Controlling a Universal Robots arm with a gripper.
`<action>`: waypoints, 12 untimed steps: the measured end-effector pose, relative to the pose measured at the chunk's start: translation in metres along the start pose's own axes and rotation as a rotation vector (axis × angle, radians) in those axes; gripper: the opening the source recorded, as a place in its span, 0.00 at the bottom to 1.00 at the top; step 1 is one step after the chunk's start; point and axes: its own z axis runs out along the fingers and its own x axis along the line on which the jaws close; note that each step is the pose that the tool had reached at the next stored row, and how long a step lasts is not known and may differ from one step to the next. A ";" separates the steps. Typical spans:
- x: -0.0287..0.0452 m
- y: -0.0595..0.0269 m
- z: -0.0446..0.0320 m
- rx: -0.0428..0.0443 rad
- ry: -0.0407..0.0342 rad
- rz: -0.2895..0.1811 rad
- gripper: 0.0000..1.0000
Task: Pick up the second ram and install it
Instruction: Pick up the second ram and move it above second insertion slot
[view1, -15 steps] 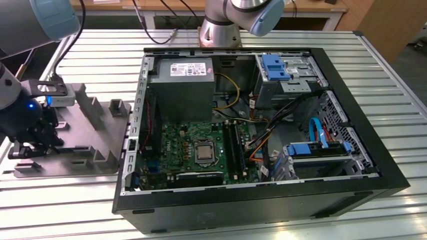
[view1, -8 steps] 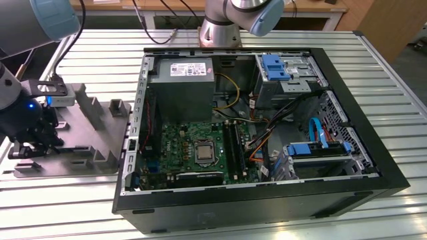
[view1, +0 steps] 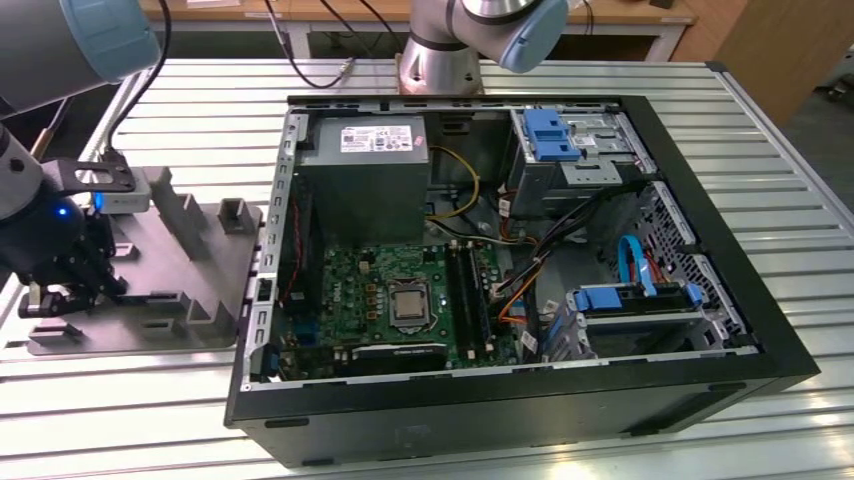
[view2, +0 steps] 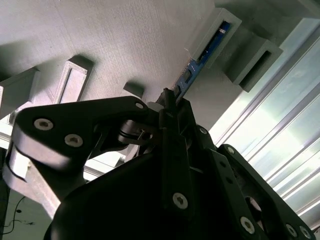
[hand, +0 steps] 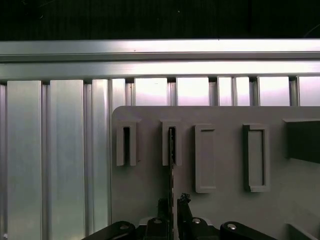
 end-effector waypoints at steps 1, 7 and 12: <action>0.0000 0.0000 -0.0001 0.0001 -0.0001 0.000 0.21; 0.0003 0.0001 -0.0012 -0.0002 0.0001 0.000 0.21; 0.0009 0.0000 -0.0011 0.0000 0.0000 0.000 0.21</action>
